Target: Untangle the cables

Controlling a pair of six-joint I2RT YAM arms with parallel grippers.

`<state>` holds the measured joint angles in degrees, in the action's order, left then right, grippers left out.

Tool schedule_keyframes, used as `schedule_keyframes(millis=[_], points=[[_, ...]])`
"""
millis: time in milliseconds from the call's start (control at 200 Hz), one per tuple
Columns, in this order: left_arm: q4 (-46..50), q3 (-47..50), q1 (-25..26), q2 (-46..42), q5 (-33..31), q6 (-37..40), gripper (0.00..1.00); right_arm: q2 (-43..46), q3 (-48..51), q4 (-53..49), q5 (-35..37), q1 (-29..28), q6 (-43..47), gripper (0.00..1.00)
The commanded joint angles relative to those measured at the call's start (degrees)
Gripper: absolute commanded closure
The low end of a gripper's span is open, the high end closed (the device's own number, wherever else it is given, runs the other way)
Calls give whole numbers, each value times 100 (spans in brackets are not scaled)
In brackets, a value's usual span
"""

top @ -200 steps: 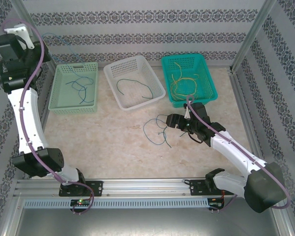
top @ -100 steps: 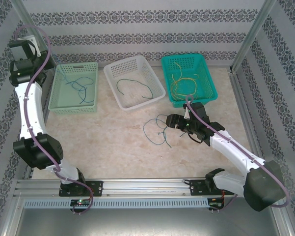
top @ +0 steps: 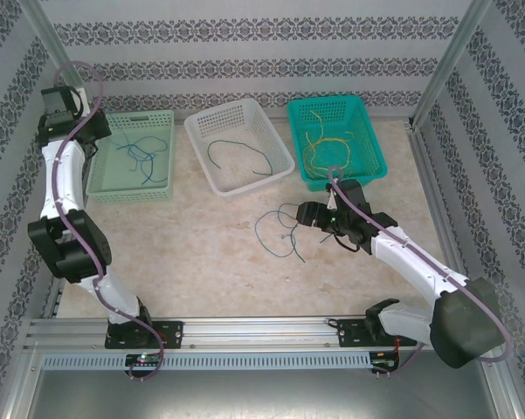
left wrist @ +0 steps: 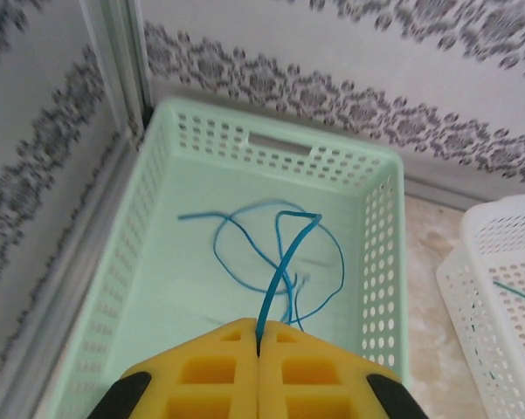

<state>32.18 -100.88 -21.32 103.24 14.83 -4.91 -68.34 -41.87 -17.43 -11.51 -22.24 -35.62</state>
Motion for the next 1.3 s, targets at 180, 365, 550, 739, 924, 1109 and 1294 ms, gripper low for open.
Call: schedule_keyframes(millis=[180, 365, 550, 739, 924, 1109, 1294], points=[[484, -38, 149, 1129, 566, -557, 47, -515, -386, -738, 368, -48, 231, 26], [599, 91, 402, 912, 13, -514, 0, -966, -543, -779, 444, -453, 757, 30], [423, 374, 535, 310, -325, -617, 0, -1772, -946, -1066, 748, -926, 1381, 31], [236, 819, 616, -594, -612, -699, 0, -2089, -1022, -931, 1091, -1224, 1805, 34], [55, 1502, 654, -1448, -342, -844, 0, -2354, -980, -897, 1260, -1282, 2150, 36], [-110, 1976, 959, -1936, -183, -964, 0, -2779, -1279, -898, 1533, -1419, 2288, 39], [-175, 2270, 1160, -2280, -63, -1090, 0, -3107, -1525, -830, 1878, -1622, 2485, 48]])
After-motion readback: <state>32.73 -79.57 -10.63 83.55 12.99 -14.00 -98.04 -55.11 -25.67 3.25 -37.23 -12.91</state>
